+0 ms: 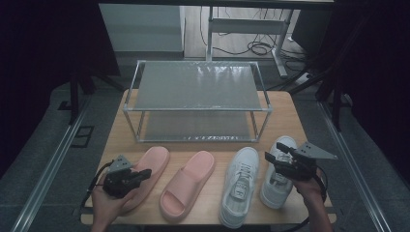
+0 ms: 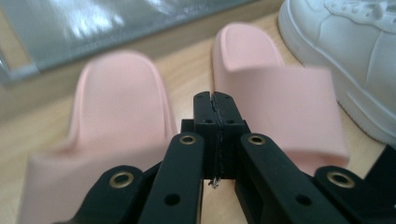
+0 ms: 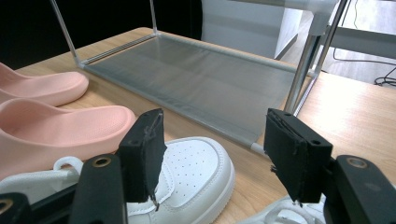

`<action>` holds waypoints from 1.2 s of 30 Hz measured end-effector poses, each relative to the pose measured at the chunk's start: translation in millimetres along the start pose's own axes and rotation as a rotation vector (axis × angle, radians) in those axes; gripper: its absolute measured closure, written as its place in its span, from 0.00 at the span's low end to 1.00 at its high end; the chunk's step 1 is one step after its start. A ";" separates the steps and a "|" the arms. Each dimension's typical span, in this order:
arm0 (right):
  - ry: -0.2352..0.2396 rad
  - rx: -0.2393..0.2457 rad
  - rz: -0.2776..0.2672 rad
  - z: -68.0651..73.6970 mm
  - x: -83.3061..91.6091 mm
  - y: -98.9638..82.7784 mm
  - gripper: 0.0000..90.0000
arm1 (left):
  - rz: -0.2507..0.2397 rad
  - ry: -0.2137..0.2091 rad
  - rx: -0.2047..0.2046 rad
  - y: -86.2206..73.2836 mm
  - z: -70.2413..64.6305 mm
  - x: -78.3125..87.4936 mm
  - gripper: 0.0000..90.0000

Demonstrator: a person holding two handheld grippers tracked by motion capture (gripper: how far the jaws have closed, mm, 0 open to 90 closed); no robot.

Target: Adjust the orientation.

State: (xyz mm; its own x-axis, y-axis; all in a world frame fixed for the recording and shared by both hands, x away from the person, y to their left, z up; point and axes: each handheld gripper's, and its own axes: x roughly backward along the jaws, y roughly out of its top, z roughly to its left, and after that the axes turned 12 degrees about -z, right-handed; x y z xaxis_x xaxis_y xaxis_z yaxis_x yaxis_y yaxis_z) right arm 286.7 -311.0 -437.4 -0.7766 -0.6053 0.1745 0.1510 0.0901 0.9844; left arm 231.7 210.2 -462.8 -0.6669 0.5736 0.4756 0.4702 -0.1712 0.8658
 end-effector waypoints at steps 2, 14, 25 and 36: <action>-0.001 -0.001 -0.001 1.4 0.9 -0.1 0.43 | -0.014 -0.021 0.047 -9.0 3.3 2.6 1.00; -0.021 -0.011 0.008 1.2 5.8 -3.8 0.43 | 0.072 -0.020 -0.040 -30.9 -16.7 10.0 1.00; -0.029 -0.021 0.021 0.1 7.8 -7.0 0.42 | 0.109 0.016 0.058 -61.6 3.4 12.5 1.00; -0.030 -0.022 0.030 -0.1 7.6 -9.4 0.42 | 0.085 0.079 0.124 -62.4 31.8 20.4 0.99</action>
State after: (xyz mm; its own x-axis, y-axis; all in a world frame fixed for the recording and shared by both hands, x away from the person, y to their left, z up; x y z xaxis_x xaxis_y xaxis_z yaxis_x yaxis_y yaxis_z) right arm 279.5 -316.5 -445.4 -0.7896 -0.5783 0.2052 0.1881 0.0903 0.9780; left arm 207.1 258.0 -512.1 -0.6632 0.4955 0.5610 0.5912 -0.1130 0.7986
